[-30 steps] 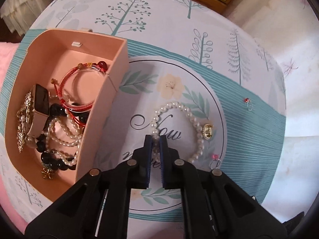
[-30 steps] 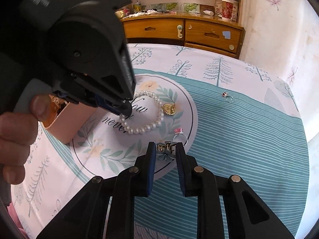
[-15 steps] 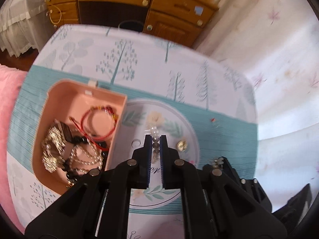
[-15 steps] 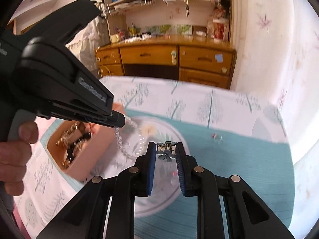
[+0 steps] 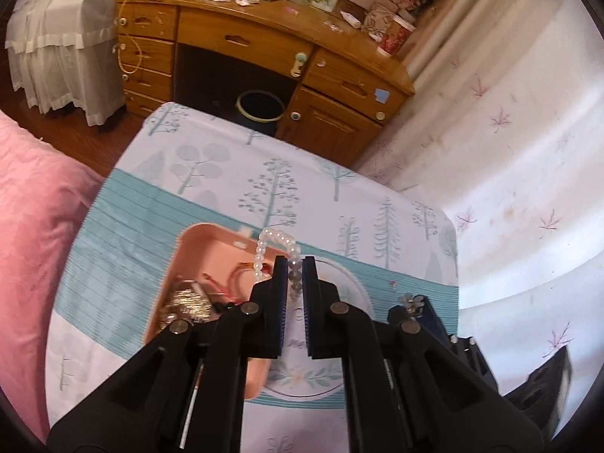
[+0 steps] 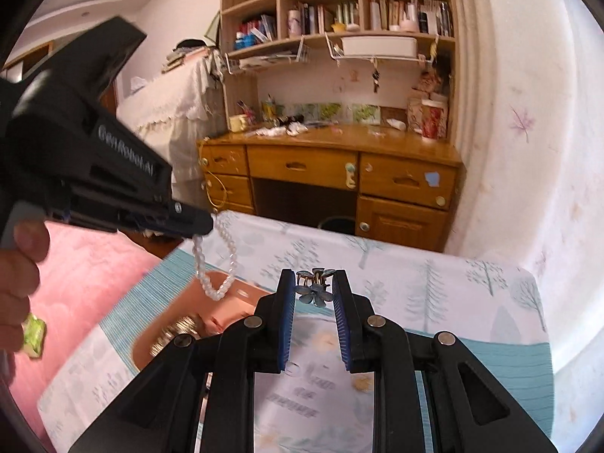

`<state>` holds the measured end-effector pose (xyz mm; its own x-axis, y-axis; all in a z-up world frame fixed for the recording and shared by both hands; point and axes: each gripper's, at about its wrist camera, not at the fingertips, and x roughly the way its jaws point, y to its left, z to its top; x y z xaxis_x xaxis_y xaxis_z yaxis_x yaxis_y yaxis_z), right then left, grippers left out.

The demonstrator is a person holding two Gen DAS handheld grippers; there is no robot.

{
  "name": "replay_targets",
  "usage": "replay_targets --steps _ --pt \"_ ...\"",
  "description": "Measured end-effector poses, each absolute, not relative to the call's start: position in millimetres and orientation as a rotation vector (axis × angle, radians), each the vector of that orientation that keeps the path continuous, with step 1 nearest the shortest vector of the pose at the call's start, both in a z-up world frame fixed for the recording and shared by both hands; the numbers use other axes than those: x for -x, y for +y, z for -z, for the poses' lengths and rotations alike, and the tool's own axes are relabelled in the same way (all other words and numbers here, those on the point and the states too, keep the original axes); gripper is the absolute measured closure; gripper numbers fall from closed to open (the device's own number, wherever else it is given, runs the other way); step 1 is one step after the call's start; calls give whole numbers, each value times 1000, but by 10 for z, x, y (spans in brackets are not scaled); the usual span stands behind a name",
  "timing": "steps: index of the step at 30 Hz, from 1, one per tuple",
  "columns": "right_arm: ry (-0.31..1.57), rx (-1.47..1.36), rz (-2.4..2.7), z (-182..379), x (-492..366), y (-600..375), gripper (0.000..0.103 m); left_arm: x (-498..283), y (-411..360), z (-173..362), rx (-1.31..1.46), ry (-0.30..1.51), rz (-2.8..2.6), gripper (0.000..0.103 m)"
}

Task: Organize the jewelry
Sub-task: 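Lift the pearl bracelet into the box with left tool while right tool carries brooch there, then grasp the red-stone ring with right tool while left tool grasps the pink ring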

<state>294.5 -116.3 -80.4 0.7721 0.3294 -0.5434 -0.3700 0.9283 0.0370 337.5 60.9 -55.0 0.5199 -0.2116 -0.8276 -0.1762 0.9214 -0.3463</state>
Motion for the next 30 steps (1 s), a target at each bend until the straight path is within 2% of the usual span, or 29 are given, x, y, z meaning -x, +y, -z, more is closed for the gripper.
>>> replay_targets --steps 6,11,15,16,18,20,23,25,26,28,29,30 --pt "597 80 -439 809 -2832 -706 83 -3224 859 872 421 1089 -13 98" --pt "683 105 -474 1088 -2648 -337 83 -3110 1013 1219 450 1165 -10 98" --pt "768 125 -506 1356 -2508 -82 83 -2977 1067 1392 369 1220 -93 98" --pt "788 145 -513 1414 -2480 -8 81 -2944 1070 1409 352 1225 -113 98" --pt "821 177 -520 1516 -2430 76 60 -2894 1085 1425 338 1234 -132 97" --pt "820 176 -542 1547 -2382 84 55 -2851 1100 1426 329 1234 -148 97" --pt "812 166 -552 1529 -2331 -4 54 -2831 1070 1378 288 1214 -174 94" --pt "821 171 -540 1545 -2342 -81 48 -2831 1022 1335 276 1198 -167 90" --pt "824 174 -536 1540 -2361 -137 46 -2836 983 1309 271 1186 -158 85" --pt "836 180 -522 1529 -2415 -282 46 -2826 870 1244 248 1144 -133 71" --pt "846 183 -510 1534 -2430 -364 46 -2829 817 1220 236 1134 -131 60" --pt "861 183 -496 1535 -2444 -453 46 -2824 731 1198 210 1120 -128 53"
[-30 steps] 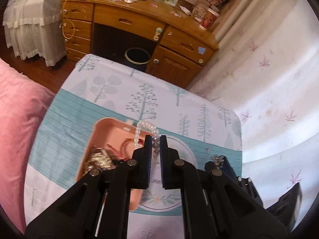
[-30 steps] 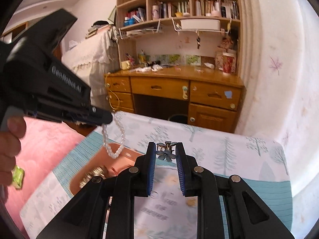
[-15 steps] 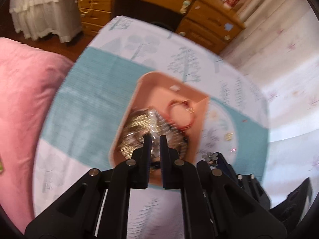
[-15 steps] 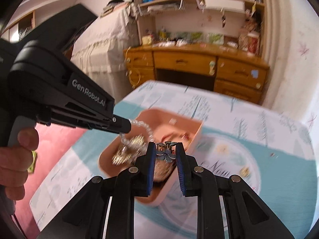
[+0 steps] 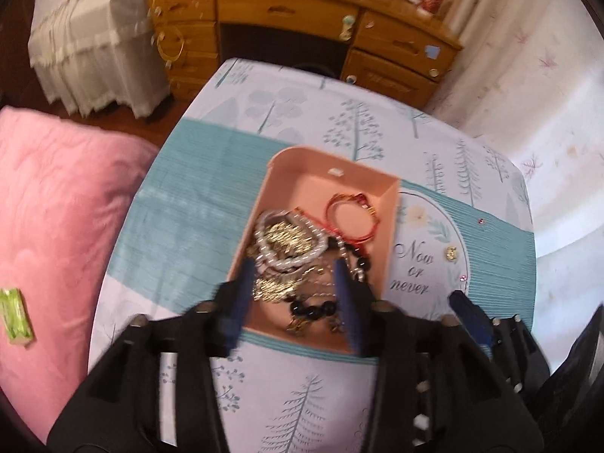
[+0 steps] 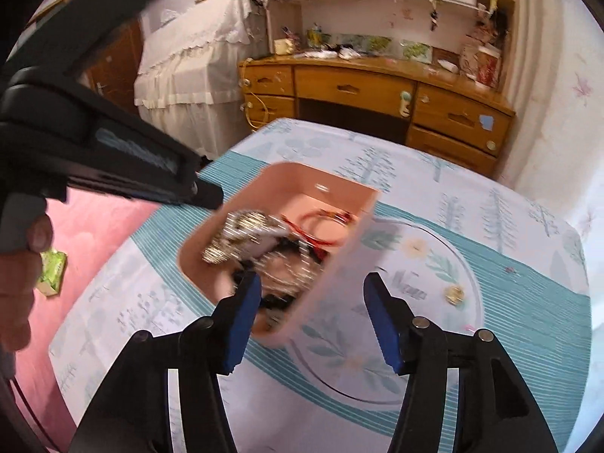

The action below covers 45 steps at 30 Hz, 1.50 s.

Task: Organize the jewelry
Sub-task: 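Grasp the red-stone ring with right tool while left tool grasps the pink ring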

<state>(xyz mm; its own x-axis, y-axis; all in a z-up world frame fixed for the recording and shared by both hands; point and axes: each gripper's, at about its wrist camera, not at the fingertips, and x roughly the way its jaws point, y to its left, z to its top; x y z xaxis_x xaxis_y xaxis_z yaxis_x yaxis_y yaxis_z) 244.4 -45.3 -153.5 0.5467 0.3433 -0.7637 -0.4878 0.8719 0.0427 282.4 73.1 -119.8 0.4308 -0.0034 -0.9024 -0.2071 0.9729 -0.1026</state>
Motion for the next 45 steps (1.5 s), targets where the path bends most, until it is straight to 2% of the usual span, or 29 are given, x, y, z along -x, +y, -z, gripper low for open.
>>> replay_targets --steps 4,8,12,21,27,30,37,39,43,45 --pt "935 161 -437 1526 -2535 -887 44 -2823 479 1173 190 1119 -83 53" --pt "981 159 -355 1524 -2722 -1455 36 -2775 247 1183 180 1108 -62 52" --pt "1024 143 -263 1490 -3033 -1987 35 -2739 -123 1249 135 1116 -14 47" --pt "1092 66 -190 1330 -3999 -2698 35 -2723 -960 1565 68 1085 121 46" --pt "1208 -142 -236 1573 -4408 -2871 35 -2761 -1388 1865 22 1019 124 46" --pt "1252 -131 -259 1743 -4436 -2815 35 -2790 -1548 2020 -30 986 94 46" --pt "1238 128 -358 1925 -4444 -2546 54 -2915 -1641 2225 30 995 96 46" --pt "1237 161 -379 1972 -4423 -2498 63 -2957 -1635 2256 48 999 103 46" --pt "1231 227 -376 2044 -4416 -2404 67 -3020 -1601 2269 78 991 119 46" --pt "1238 227 -385 2098 -4414 -2403 75 -3040 -1590 2271 74 990 124 46"
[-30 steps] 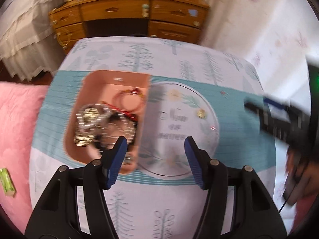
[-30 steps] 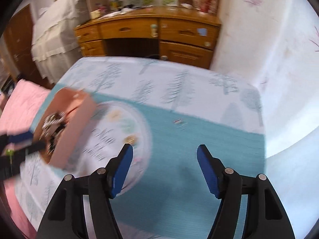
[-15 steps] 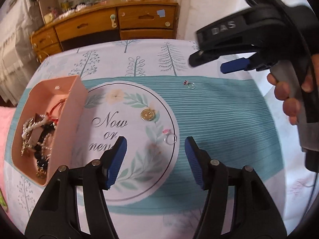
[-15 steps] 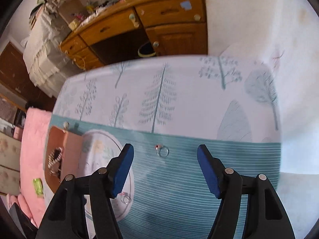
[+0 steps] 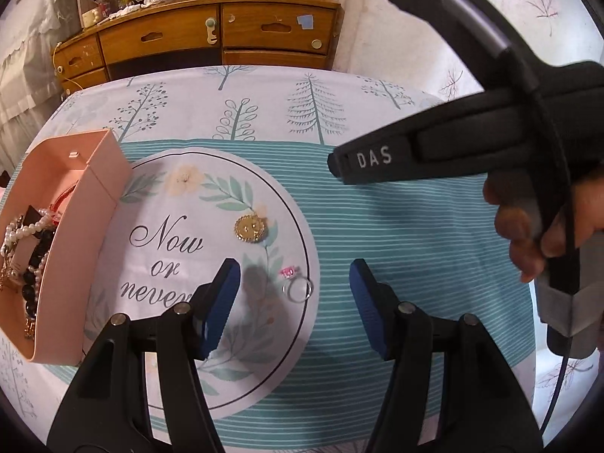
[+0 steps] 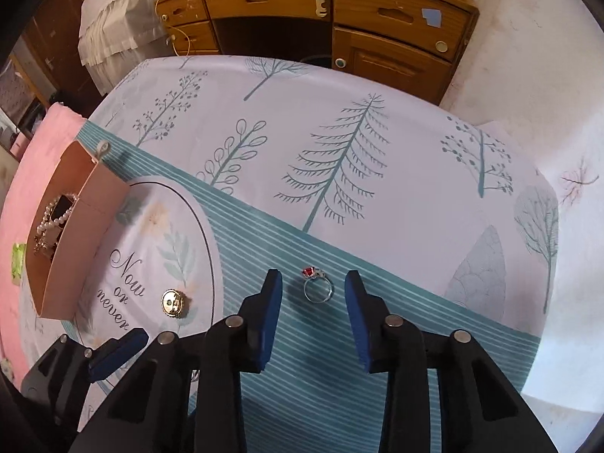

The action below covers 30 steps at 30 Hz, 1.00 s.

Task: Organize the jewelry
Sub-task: 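Grasp the red-stone ring with right tool while left tool grasps the pink ring, then carry the pink ring into the box with left tool while right tool carries red ring there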

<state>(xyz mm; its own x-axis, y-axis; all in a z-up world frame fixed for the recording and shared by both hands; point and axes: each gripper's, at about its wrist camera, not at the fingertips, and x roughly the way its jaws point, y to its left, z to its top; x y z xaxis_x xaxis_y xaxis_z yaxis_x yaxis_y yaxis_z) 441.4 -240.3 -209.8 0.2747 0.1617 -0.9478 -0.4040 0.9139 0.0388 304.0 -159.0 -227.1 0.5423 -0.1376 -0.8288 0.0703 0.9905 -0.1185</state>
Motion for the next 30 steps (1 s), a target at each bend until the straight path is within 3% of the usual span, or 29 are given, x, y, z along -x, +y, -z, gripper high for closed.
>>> replay_targets --steps 2,6,10,12,15,30 --pt "1245 230 -384 2141 -4423 -2390 80 -3042 -1581 2284 69 985 126 47" --pt "1236 253 -376 2159 -4425 -2383 87 -3058 -1566 2344 79 995 148 64" --pt "1236 276 -380 2212 -4432 -2304 87 -3015 -1641 2362 6 962 159 76" --pt "1240 265 -378 2245 -4450 -2275 87 -2985 -1690 2374 -47 946 169 88" --pt "1257 219 -378 2249 -4465 -2296 87 -2957 -1743 2382 -104 928 194 95" --pt "1293 165 -321 2190 -4332 -2357 88 -2786 -1636 2249 -121 883 276 97"
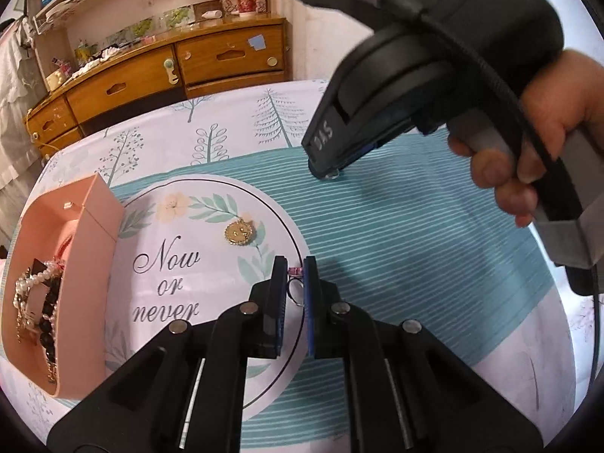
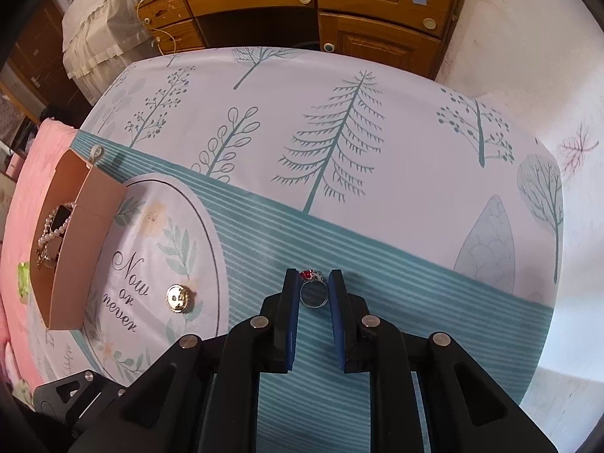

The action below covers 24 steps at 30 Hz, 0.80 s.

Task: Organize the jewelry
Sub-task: 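Carry the pink ring into the box with left tool while right tool carries red ring there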

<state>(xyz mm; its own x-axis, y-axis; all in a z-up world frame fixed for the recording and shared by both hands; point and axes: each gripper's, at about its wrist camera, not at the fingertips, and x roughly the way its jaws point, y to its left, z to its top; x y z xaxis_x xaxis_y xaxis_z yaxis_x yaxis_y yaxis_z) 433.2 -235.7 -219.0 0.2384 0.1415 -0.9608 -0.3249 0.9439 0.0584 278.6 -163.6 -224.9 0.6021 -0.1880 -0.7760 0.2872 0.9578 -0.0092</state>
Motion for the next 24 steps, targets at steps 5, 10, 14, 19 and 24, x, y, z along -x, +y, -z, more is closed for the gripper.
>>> replay_targets --steps 5,10,14,19,24 --pt "1305 153 -300 2141 -4201 -2284 88 -2668 -1481 2073 -141 855 308 97" --pt "1304 139 -273 2025 -4059 -2131 88 -2509 -1196 1856 -156 822 327 97" --pt "1297 125 -264 1899 -3932 -1920 88 -2402 -929 1683 -154 810 347 97" --pt "1278 110 -277 1715 -3763 -1537 88 -2281 -517 1476 -134 799 362 97" --pt "1240 100 -298 1492 -3602 -1097 88 -2208 -155 1344 -124 780 358 97"
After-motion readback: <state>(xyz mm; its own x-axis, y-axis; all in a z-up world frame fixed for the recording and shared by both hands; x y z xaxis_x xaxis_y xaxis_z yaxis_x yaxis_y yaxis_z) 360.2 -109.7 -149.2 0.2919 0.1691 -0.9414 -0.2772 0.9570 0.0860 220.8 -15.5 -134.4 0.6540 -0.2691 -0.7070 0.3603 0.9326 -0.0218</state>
